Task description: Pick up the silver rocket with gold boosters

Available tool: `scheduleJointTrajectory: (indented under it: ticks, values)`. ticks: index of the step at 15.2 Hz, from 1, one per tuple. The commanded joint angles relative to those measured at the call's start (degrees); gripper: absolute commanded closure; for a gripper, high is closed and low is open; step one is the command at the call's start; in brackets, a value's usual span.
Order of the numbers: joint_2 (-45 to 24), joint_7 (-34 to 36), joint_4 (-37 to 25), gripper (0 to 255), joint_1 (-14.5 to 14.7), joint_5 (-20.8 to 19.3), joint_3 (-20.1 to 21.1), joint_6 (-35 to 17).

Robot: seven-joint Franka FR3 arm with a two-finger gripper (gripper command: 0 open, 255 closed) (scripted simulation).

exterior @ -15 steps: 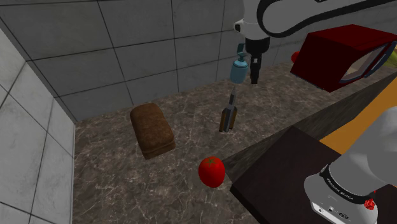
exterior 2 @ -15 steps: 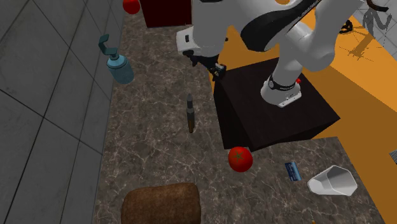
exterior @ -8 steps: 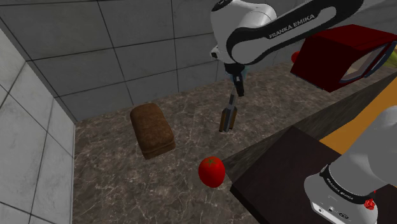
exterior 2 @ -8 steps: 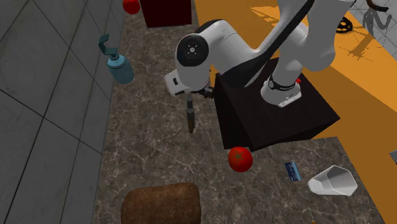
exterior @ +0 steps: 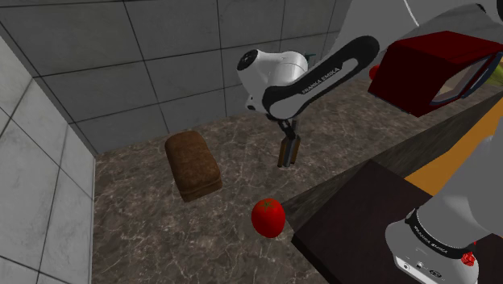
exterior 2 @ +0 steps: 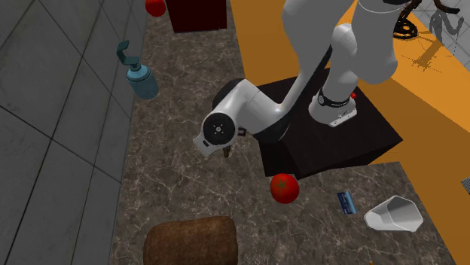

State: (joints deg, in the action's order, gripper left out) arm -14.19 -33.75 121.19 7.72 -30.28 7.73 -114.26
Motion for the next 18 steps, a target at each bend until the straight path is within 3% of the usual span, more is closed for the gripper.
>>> scheduleJointTrajectory:
  ticks: [1,10,11,18]
  values:
    - [-3.33,-0.9,-1.16,0,0.92,-2.05,0.43,-0.24]
    - [-7.72,1.77,-1.0,0,1.13,-3.91,-0.2,-4.08]
    - [-7.73,1.86,-0.95,255,1.18,-3.9,-0.17,-4.1]
    - [-7.7,1.83,-0.91,255,1.15,-3.92,-0.19,-4.12]
